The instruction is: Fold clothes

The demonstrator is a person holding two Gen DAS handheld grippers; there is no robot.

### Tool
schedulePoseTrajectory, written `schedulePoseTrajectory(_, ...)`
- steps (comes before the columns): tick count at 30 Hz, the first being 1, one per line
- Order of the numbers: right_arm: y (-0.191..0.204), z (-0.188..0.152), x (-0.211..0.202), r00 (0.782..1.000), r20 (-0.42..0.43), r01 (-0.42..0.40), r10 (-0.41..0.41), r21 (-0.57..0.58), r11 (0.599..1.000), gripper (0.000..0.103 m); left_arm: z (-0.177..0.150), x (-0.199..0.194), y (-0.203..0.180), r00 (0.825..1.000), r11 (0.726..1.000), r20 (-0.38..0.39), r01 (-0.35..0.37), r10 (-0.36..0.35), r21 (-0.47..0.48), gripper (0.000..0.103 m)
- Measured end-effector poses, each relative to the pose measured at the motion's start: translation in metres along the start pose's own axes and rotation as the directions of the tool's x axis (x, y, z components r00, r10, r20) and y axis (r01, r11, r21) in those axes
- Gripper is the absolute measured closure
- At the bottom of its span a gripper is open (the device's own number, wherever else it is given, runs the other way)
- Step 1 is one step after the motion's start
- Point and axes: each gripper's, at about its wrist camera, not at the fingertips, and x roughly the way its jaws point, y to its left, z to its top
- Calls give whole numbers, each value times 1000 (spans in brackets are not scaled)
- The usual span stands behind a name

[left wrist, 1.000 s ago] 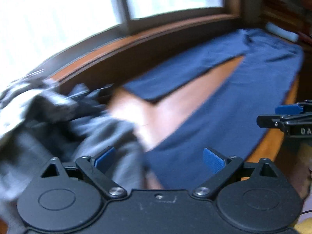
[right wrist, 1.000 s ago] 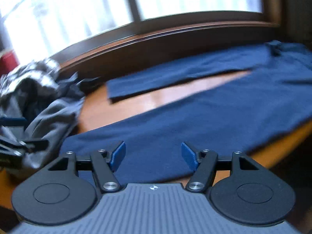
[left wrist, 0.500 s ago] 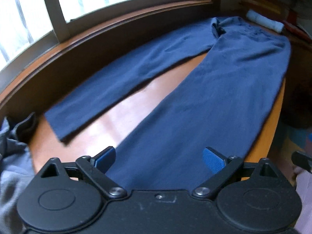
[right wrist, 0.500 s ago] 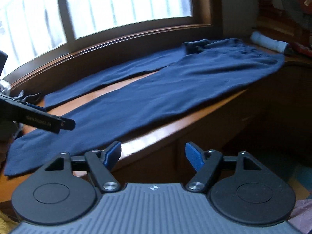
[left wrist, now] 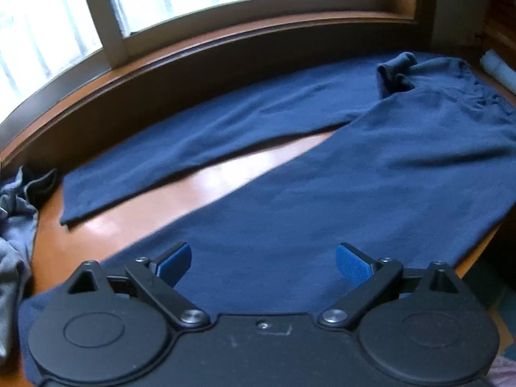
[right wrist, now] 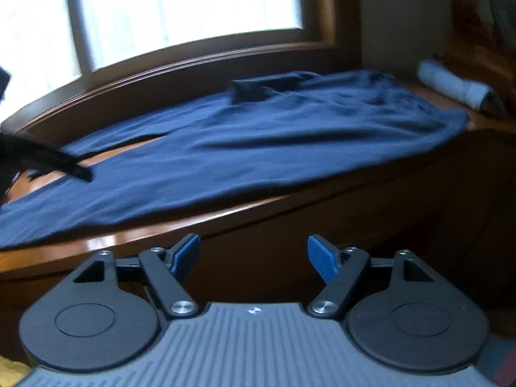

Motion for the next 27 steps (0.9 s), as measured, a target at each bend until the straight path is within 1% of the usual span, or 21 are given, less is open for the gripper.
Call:
schedulePoseTrajectory(2,-27,13,11,1000,19,-5,4,33,999,26,7,5,-11,1000,1000,-4,-16,16,-3,7)
schedulePoseTrajectory(4,-50,29,24,999,49,-1,-1,39,999,26,16,14,-21,999,999,0,-39,39,-7,7)
schedulePoseTrajectory(7,-78,54,46,996,83,24,-28,56,998,26,37,34,-39,999,999,32,-34,35,-23,7)
schedulePoseTrajectory(9,-97,74,67,994,93,44,-49,57,997,26,51,47,-50,997,997,50,-54,57,-48,7)
schedulePoseTrajectory(10,-106,82,77,994,88,53,-58,54,997,26,58,52,-53,996,995,59,-67,71,-69,7)
schedulePoseTrajectory(12,-123,99,96,995,74,70,-73,46,997,26,76,64,-61,995,990,47,-83,89,-112,7)
schedulePoseTrajectory(14,-140,114,113,995,44,83,-85,38,996,26,94,77,-66,997,989,33,-66,71,-132,7)
schedulePoseTrajectory(16,-156,126,127,996,37,81,-81,24,996,26,113,89,-72,997,986,11,-79,82,-146,7)
schedulePoseTrajectory(18,-168,136,142,996,33,80,-80,-1,997,26,127,94,-78,994,979,6,-108,111,-172,7)
schedulePoseTrajectory(20,-179,146,159,996,11,89,-89,-23,996,26,136,97,-82,992,972,3,-123,126,-200,7)
schedulePoseTrajectory(23,-190,155,181,997,-43,68,-72,-82,994,26,144,106,-86,984,957,-23,-179,179,-228,7)
schedulePoseTrajectory(24,-190,156,187,997,-49,57,-64,-133,989,23,145,107,-87,978,948,-34,-206,203,-243,7)
schedulePoseTrajectory(25,-191,157,191,997,-51,44,-54,-189,981,22,146,109,-89,972,937,-46,-233,229,-260,7)
schedulePoseTrajectory(27,-201,163,196,996,-87,-37,15,-246,968,19,146,111,-93,964,917,-74,-266,256,-297,7)
